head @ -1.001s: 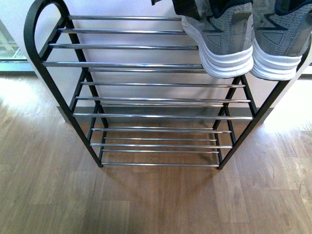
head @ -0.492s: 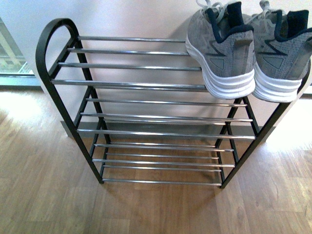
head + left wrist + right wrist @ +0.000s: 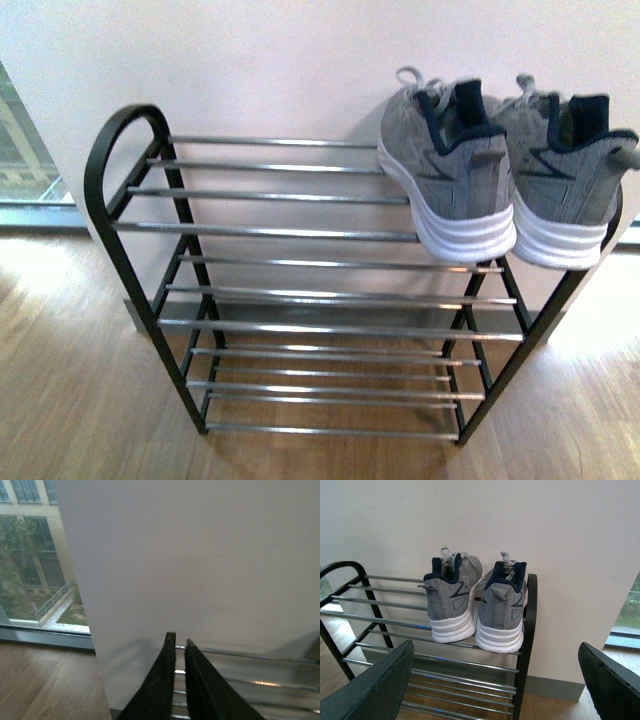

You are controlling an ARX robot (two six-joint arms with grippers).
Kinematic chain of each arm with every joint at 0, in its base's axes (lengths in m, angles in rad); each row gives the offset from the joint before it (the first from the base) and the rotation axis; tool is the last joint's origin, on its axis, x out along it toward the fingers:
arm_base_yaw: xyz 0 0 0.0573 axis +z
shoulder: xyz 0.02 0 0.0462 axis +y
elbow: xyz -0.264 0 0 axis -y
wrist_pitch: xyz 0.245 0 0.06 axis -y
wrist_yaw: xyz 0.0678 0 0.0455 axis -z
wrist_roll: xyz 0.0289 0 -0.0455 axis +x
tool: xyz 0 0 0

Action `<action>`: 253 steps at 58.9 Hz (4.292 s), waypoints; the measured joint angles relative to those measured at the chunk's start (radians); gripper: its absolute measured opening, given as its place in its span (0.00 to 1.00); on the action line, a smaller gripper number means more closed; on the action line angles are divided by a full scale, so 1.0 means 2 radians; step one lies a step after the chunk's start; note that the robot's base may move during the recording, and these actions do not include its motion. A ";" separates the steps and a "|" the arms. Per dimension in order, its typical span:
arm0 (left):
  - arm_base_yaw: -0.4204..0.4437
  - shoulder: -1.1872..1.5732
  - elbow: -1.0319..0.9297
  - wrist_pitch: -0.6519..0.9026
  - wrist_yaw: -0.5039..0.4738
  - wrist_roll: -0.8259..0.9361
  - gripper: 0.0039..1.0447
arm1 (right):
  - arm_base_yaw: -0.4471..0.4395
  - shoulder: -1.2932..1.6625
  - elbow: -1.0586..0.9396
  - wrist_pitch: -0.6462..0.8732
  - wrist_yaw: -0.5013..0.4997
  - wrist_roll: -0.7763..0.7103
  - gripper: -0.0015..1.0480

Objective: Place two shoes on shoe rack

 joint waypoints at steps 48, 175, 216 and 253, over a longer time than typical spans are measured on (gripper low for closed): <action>0.097 -0.235 -0.218 -0.024 0.097 0.003 0.01 | 0.000 0.000 0.000 0.000 0.000 0.000 0.91; 0.142 -0.680 -0.271 -0.412 0.141 0.004 0.47 | 0.000 0.000 0.000 0.000 0.000 0.000 0.91; 0.142 -0.680 -0.271 -0.412 0.141 0.005 0.91 | 0.000 0.000 0.000 0.000 0.000 0.000 0.91; 0.142 -0.680 -0.271 -0.412 0.141 0.006 0.91 | 0.000 0.000 0.000 0.000 0.000 0.000 0.91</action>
